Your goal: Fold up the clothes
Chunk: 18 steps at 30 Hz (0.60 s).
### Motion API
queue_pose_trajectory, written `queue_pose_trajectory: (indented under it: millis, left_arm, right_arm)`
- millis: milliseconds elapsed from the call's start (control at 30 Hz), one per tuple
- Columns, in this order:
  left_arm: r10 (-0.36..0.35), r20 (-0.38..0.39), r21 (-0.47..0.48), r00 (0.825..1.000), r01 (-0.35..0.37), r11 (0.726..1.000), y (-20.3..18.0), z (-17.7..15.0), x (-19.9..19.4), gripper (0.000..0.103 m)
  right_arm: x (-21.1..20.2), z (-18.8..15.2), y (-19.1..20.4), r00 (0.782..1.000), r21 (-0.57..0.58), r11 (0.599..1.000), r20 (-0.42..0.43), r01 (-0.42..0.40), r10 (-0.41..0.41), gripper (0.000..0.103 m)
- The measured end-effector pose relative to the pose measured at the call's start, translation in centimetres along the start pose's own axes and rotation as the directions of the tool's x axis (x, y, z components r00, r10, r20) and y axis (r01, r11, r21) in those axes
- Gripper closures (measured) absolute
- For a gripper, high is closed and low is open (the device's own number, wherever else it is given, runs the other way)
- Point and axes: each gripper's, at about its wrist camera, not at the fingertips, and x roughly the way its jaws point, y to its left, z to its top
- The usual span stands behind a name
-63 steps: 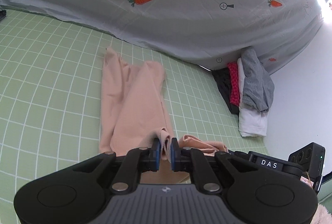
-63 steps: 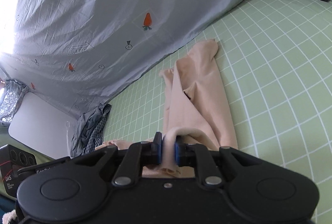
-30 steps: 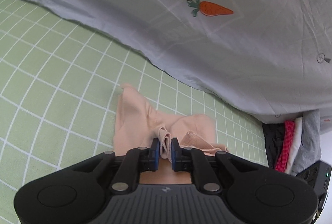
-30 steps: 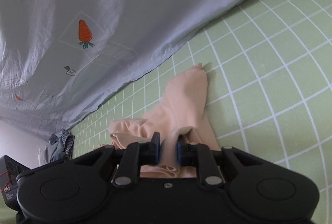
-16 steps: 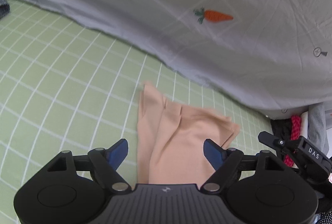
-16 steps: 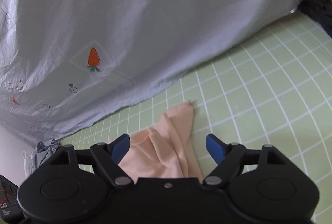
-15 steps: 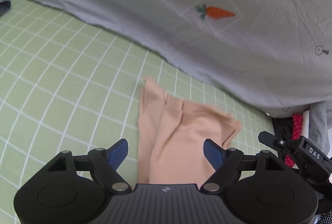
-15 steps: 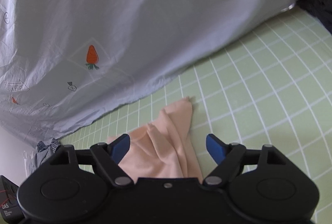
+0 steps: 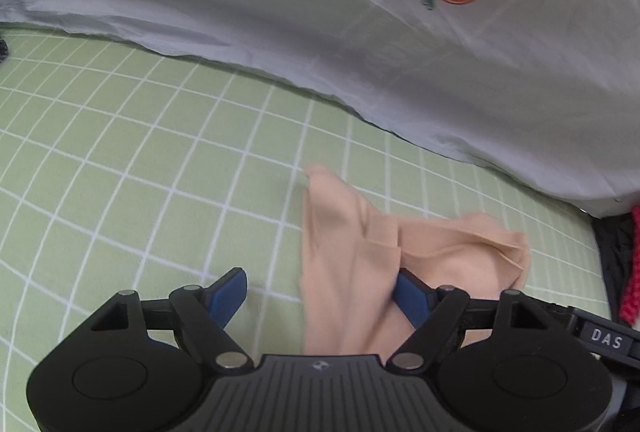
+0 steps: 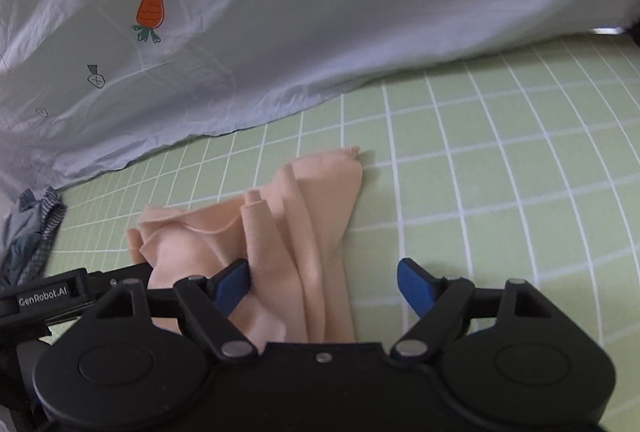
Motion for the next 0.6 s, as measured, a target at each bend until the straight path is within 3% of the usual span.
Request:
queue_pose_trajectory:
  millis: [200, 400, 600]
  left_arm:
    - [0.032, 0.034, -0.011, 0.999, -0.032, 0.999, 0.3, 1.7, -0.1, 0.022]
    - [-0.082, 0.004, -0.021, 0.997, 0.082, 0.996, 0.8, -1.2, -2.3, 0.019]
    - [-0.2, -0.052, -0.041, 0.978, 0.198, 0.979, 0.5, -5.1, -3.5, 0.018]
  right_arm:
    - [1.8, 1.9, 0.7, 0.998, -0.041, 0.998, 0.046, 0.053, -0.051, 0.022]
    - [-0.1, -0.3, 1.0, 1.0, 0.001, 1.0, 0.01, -0.008, 0.008, 0.021]
    - [-1.6, -3.8, 1.2, 0.998, 0.04, 0.998, -0.021, -0.051, 0.051, 0.02]
